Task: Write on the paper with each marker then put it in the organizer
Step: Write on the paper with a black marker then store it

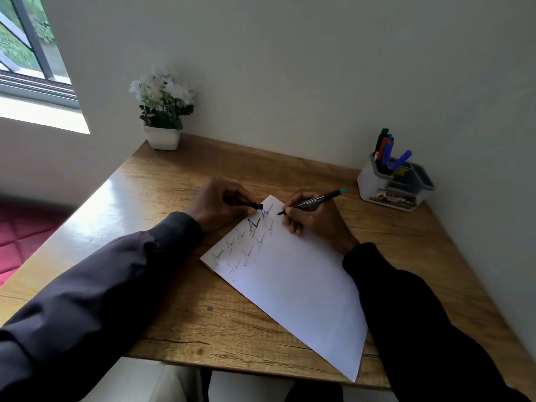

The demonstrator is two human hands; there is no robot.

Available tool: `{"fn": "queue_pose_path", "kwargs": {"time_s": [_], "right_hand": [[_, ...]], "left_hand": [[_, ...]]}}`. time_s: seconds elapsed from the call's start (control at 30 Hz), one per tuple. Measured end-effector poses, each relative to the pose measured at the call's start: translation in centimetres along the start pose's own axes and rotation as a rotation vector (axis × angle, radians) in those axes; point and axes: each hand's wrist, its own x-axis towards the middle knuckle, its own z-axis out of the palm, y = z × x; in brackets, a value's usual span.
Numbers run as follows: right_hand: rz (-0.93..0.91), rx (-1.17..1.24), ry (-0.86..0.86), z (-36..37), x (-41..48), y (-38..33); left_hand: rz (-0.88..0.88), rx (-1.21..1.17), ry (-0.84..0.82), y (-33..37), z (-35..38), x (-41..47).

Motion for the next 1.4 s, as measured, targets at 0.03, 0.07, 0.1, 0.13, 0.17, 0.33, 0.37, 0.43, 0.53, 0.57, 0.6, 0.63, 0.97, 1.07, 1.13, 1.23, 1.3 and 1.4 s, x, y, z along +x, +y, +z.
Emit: {"fn": "queue_pose_path", "kwargs": {"time_s": [0.03,0.07,0.1,0.13,0.17,0.33,0.37,0.43,0.53,0.57,0.6,0.63,0.97,1.07,1.13,1.23,1.3,1.4], "right_hand": [[0.002,-0.016,0.005,0.1,0.1,-0.1],[0.004,-0.030,0.011,0.2,0.1,-0.2],[0.004,-0.041,0.013,0.3,0.2,-0.3],[0.002,-0.054,0.013,0.3,0.2,-0.3],[-0.001,-0.070,0.012,0.3,0.2,-0.4],[-0.013,-0.141,0.012,0.5,0.1,-0.3],[-0.011,-0.149,0.015,0.5,0.1,-0.3],[-0.004,-0.165,0.015,0.6,0.2,-0.3],[0.004,-0.167,0.017,0.6,0.3,-0.4],[0.009,-0.161,0.021,0.6,0.3,-0.4],[0.017,-0.154,0.029,0.7,0.2,-0.4],[0.029,-0.148,0.039,0.8,0.2,-0.5],[0.090,-0.174,0.115,1.1,0.4,-0.5],[0.072,-0.125,0.111,1.1,0.2,-0.5],[0.060,-0.117,0.095,1.0,0.2,-0.4],[0.063,-0.130,0.080,1.1,0.2,-0.4],[0.066,-0.127,0.088,1.1,0.1,-0.4],[0.067,-0.113,0.107,1.1,0.1,-0.4]], "left_hand": [[0.005,0.004,0.000,0.0,0.0,0.0],[0.008,0.008,0.000,0.0,0.1,0.0],[0.009,0.014,-0.001,-0.1,0.1,0.0],[0.012,0.021,-0.004,0.0,0.0,0.0],[0.015,0.029,-0.007,-0.1,0.0,0.0],[0.013,0.063,-0.009,-0.2,0.0,0.1],[0.006,0.064,-0.009,-0.2,0.0,0.1],[-0.004,0.067,-0.009,-0.2,0.1,0.1],[-0.009,0.063,-0.009,-0.3,0.0,0.1],[-0.009,0.064,-0.008,-0.3,0.0,0.1],[-0.006,0.068,-0.006,-0.2,0.0,0.1],[-0.001,0.072,-0.004,-0.2,0.0,0.1],[-0.003,0.055,-0.011,-0.3,0.0,0.1],[-0.002,0.058,-0.011,-0.2,0.0,0.1],[0.000,0.064,-0.013,-0.2,0.0,0.1],[0.007,0.068,-0.009,-0.1,0.0,0.1],[0.005,0.065,-0.011,-0.1,-0.1,0.1],[-0.005,0.059,-0.019,-0.1,0.0,0.1]]}}
